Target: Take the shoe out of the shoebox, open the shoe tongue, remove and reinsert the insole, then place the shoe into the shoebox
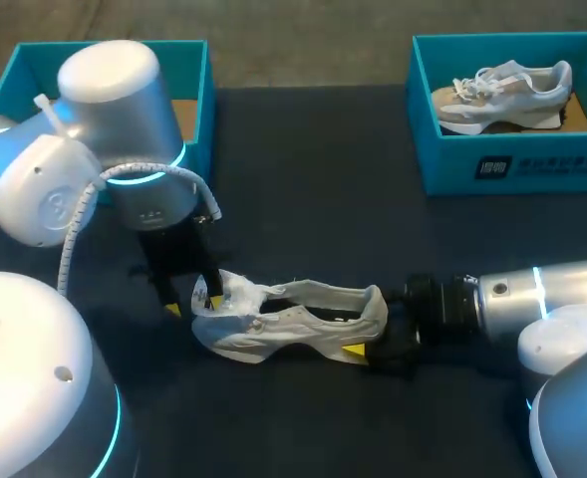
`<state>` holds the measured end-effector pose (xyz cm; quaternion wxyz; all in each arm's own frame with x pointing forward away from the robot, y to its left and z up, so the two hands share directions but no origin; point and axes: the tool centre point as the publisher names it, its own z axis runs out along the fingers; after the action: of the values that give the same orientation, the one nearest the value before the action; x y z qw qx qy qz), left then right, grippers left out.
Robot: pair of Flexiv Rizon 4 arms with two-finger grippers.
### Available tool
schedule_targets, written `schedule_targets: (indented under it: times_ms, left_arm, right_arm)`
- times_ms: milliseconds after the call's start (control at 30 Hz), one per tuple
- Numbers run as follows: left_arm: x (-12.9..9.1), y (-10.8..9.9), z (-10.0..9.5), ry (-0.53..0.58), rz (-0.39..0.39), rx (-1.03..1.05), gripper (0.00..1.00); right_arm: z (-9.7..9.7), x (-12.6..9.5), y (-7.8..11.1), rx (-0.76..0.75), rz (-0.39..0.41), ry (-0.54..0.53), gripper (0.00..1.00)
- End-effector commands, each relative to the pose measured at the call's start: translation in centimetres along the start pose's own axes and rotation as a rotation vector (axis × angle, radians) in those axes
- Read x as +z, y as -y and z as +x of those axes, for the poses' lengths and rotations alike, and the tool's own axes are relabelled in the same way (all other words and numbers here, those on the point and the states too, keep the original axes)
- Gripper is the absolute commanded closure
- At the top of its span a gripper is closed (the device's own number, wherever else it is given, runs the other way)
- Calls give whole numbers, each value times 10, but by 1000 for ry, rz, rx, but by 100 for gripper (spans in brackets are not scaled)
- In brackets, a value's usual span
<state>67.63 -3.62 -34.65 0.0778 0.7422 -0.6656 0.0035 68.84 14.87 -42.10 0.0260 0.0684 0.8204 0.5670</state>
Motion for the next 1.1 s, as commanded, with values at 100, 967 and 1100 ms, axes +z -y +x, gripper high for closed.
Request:
schedule_targets:
  times_ms: [100, 967, 1100]
  left_arm:
    - [-14, -10, -11, -42, 46, 11, 41]
    - [-118, -9, 41, -156, 110, 331, 41]
    - [-130, -12, 57, -151, 76, 433, 55]
  right_arm:
    - [1, 0, -2, 1, 6, 0, 100]
    - [1, 0, -2, 1, 6, 0, 100]
    - [1, 0, -2, 1, 6, 0, 100]
